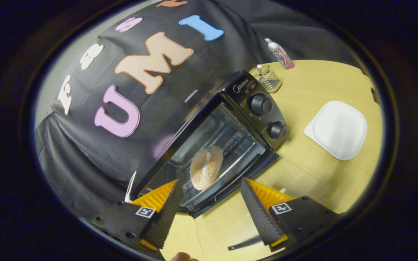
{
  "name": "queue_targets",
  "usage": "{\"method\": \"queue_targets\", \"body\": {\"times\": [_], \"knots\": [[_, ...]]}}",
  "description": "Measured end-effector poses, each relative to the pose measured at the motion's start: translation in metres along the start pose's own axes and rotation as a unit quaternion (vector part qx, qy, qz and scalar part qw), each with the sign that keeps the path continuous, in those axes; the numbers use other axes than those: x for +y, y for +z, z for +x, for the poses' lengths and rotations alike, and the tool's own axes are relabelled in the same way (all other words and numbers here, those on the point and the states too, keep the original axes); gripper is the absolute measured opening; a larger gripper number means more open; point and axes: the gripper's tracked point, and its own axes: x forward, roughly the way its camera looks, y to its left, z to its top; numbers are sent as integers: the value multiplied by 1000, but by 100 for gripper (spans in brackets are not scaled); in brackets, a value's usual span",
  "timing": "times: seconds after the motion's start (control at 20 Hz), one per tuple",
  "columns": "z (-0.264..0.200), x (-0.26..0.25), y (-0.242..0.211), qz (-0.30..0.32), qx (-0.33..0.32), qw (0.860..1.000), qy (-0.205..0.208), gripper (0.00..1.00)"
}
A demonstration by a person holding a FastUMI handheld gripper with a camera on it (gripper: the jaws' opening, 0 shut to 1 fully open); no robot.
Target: Open the toaster oven, put the food inside, and close the toaster oven door.
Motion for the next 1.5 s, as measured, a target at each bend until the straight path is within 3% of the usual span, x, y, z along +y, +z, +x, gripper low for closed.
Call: {"method": "queue_targets", "body": {"times": [0.2,0.55,1.05,1.3,1.5], "knots": [[-33,-13,-23,-45,30,999,-1,100],[-67,-52,-72,-123,91,987,-38,100],[-76,-118,-112,-264,180,936,-145,100],[-69,-127,-118,-306,201,917,-161,100],[-54,-125,-113,-330,198,909,-163,100]]}}
